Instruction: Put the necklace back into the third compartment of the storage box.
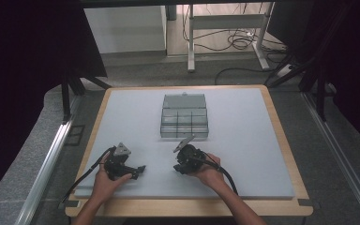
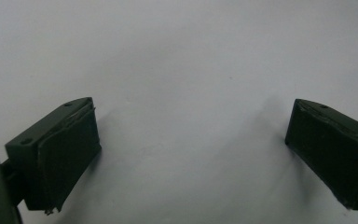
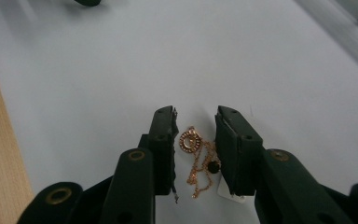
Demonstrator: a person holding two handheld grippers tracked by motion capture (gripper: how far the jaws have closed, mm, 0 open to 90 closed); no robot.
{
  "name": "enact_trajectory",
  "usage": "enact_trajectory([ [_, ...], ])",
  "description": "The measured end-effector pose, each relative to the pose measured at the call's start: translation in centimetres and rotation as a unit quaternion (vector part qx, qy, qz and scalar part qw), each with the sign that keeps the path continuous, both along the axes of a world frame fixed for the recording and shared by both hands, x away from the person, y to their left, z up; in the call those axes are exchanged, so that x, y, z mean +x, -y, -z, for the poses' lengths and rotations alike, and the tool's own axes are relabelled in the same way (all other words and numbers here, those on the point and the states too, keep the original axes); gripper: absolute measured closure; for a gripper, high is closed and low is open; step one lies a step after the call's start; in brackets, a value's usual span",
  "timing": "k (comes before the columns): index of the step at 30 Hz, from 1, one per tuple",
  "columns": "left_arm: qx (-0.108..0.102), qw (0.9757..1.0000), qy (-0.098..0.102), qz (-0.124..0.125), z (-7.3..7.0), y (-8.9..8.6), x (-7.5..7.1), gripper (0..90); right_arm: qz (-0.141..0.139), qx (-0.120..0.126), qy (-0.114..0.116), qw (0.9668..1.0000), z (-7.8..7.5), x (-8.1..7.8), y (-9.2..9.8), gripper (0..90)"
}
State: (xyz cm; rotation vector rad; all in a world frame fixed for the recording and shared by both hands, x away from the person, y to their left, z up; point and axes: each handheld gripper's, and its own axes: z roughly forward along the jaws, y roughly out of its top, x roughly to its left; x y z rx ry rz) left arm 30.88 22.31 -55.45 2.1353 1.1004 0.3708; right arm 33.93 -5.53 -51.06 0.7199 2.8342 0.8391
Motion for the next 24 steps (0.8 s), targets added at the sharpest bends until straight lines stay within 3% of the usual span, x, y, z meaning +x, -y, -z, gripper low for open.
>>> enact_trajectory([
  [9, 0.0, 1.0, 0.0, 0.0, 0.0, 0.0, 0.0, 2.3, -0.004, -0.022, 0.009, 0.9997, 0.4, -0.18, -0.81, 77.3],
  [17, 0.0, 1.0, 0.0, 0.0, 0.0, 0.01, -0.01, 2.3, 0.003, -0.019, -0.003, 0.9998, 0.35, -0.03, -0.65, 79.6],
  [18, 0.0, 1.0, 0.0, 0.0, 0.0, 0.01, -0.01, 2.3, 0.003, -0.016, -0.003, 0.9999, 0.32, -0.02, -0.6, 84.6],
  [24, 0.0, 1.0, 0.0, 0.0, 0.0, 0.0, 0.0, 2.3, 0.003, -0.012, -0.005, 0.9999, 0.22, 0.08, -0.41, 84.5],
])
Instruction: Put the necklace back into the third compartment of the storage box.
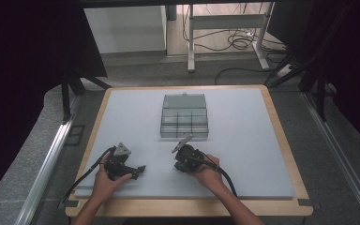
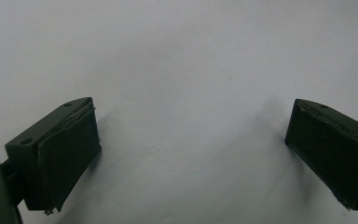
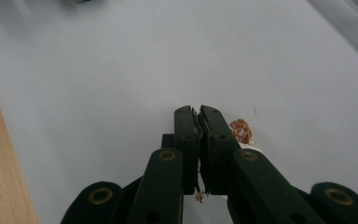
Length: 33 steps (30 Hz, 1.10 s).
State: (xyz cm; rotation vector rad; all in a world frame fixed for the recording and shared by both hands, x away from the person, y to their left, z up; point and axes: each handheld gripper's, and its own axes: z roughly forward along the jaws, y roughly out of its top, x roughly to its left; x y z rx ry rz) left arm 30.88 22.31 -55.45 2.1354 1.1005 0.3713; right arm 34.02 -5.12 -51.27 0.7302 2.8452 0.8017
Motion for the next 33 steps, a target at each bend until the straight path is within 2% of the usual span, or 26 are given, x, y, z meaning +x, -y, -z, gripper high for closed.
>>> enact_trajectory([
  [13, 0.0, 1.0, 0.0, 0.0, 0.0, 0.0, 0.0, 2.4, -0.005, 0.012, -0.001, 0.9999, -0.4, -0.2, 0.0, 85.0],
  [19, 0.0, 1.0, 0.0, 0.0, 0.0, 0.0, 0.0, 2.3, -0.005, 0.024, 0.004, 0.9997, -1.3, -0.3, 0.2, 85.1],
  [33, 0.001, 1.0, 0.0, 0.001, 0.0, 0.0, 0.0, 2.3, 0.0, 0.073, 0.02, 0.9971, -4.4, -0.1, 1.7, 85.2],
])
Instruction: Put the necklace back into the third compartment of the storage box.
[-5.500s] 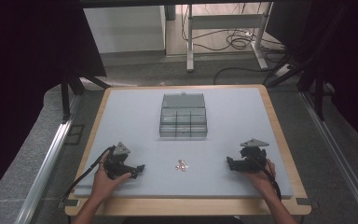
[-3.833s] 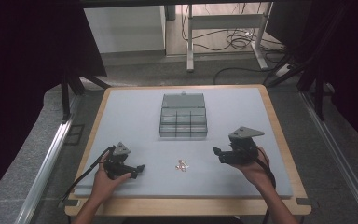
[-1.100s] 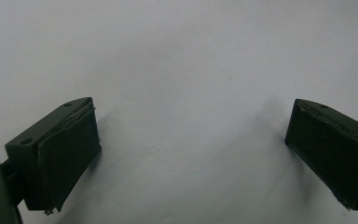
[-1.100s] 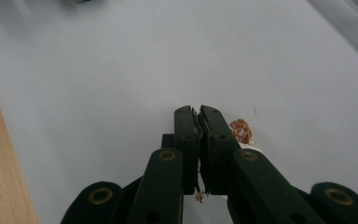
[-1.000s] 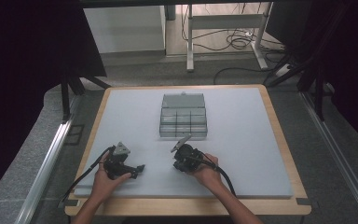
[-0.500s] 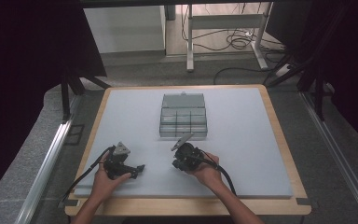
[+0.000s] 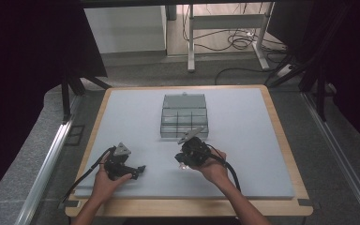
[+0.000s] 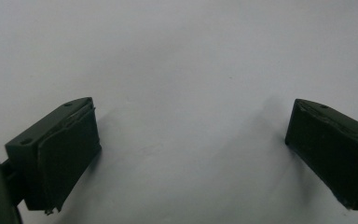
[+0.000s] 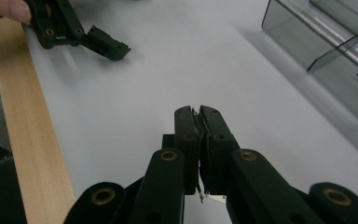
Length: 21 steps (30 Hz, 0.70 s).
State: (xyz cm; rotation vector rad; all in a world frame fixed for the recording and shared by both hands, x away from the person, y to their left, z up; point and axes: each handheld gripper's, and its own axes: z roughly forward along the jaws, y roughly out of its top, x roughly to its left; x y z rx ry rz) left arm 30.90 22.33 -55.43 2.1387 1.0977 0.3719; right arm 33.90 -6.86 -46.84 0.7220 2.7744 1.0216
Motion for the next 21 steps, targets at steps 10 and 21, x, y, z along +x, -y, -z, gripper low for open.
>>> enact_trajectory([
  [10, -0.001, 1.0, -0.001, -0.001, 0.0, 0.0, 0.0, 2.4, 0.006, 0.029, 0.017, 0.9994, -2.3, -0.1, 1.1, 85.2],
  [21, 0.0, 1.0, -0.002, 0.0, 0.0, 0.0, 0.0, 2.4, 0.009, 0.051, 0.034, 0.9981, -5.0, 0.0, 1.6, 85.2],
])
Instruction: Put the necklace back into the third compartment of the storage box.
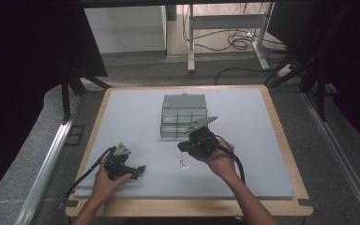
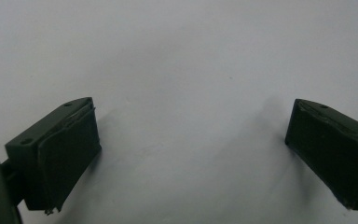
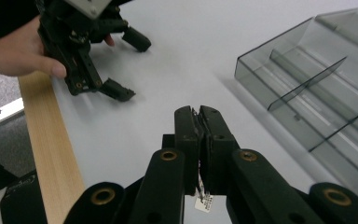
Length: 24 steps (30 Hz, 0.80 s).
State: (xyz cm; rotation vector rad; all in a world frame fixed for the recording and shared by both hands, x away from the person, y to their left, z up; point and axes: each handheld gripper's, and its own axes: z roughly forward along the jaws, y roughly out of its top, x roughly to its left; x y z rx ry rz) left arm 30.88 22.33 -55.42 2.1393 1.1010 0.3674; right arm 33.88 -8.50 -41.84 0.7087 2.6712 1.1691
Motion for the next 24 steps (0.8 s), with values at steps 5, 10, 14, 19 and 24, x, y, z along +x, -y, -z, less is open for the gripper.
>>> enact_trajectory([
  [5, 0.0, 1.0, 0.0, 0.0, 0.0, 0.0, 0.0, 2.3, 0.002, 0.012, 0.012, 0.9999, -2.1, -0.1, 0.3, 85.2],
  [10, 0.0, 1.0, 0.0, 0.0, 0.0, 0.0, 0.0, 2.3, 0.005, 0.02, 0.024, 0.9995, -3.9, 0.0, 0.7, 85.2],
  [14, 0.0, 1.0, 0.0, 0.0, 0.0, 0.0, 0.0, 2.3, 0.008, 0.025, 0.028, 0.9993, -4.9, 0.1, 1.0, 85.2],
  [19, 0.0, 1.0, 0.0, 0.0, 0.0, 0.0, 0.0, 2.3, 0.01, 0.027, 0.03, 0.9991, -5.5, 0.1, 1.1, 85.2],
  [24, 0.0, 1.0, 0.0, 0.0, 0.0, 0.0, 0.0, 2.3, 0.012, 0.03, 0.034, 0.9989, -6.3, 0.3, 1.4, 85.3],
])
